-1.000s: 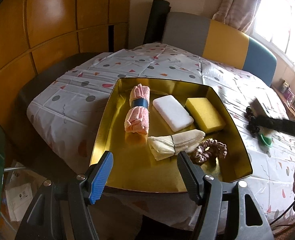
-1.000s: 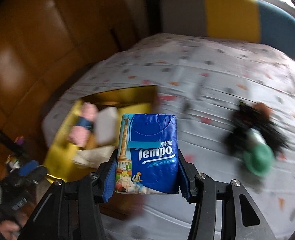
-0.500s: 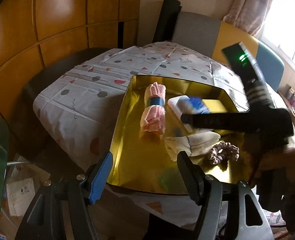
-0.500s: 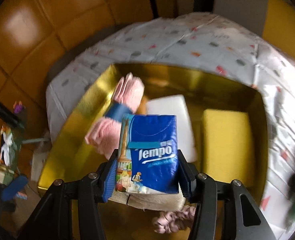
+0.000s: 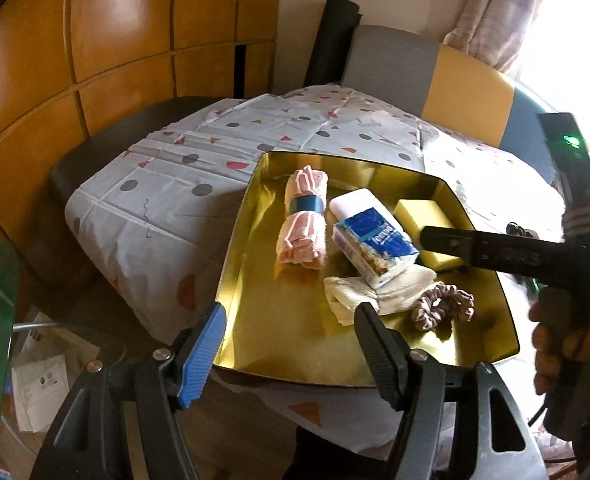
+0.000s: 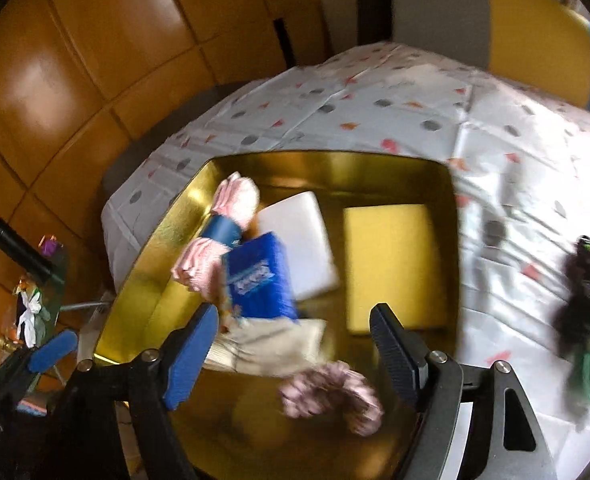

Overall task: Organize soft objects
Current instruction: 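Carry the tissue pack into the gold tray and open the right tool, then reach the left tool down and grasp the green bottle with white cap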

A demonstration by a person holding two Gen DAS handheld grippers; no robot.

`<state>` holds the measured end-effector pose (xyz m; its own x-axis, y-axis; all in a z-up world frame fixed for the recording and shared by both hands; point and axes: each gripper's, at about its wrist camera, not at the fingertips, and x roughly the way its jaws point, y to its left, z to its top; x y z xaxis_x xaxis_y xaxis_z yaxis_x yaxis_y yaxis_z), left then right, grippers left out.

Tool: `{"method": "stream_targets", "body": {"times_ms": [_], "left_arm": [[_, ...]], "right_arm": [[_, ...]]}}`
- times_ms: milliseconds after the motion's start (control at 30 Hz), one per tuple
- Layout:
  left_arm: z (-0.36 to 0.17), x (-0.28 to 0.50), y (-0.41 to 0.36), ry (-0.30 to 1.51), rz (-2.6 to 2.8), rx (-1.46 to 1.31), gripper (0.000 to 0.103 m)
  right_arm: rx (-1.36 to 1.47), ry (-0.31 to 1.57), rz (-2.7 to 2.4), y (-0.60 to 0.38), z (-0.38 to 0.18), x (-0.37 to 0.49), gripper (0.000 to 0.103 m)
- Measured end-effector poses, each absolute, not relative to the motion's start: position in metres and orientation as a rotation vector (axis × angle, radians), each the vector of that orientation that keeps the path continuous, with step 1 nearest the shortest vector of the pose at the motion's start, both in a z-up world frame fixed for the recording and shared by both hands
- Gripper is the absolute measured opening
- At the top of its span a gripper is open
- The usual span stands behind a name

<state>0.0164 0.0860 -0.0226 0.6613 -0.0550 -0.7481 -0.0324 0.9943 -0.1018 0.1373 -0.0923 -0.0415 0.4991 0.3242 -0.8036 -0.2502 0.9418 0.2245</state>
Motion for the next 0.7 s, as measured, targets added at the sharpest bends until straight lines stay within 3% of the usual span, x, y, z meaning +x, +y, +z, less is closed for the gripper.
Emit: {"method": "stream_targets", "body": {"times_ms": [700], "left_arm": [[-0.001, 0.007, 0.012, 0.821, -0.128, 0.044, 0.067]], "right_arm": [[0.111, 0.834, 0.011, -0.276, -0.016, 0.062, 0.084]]}}
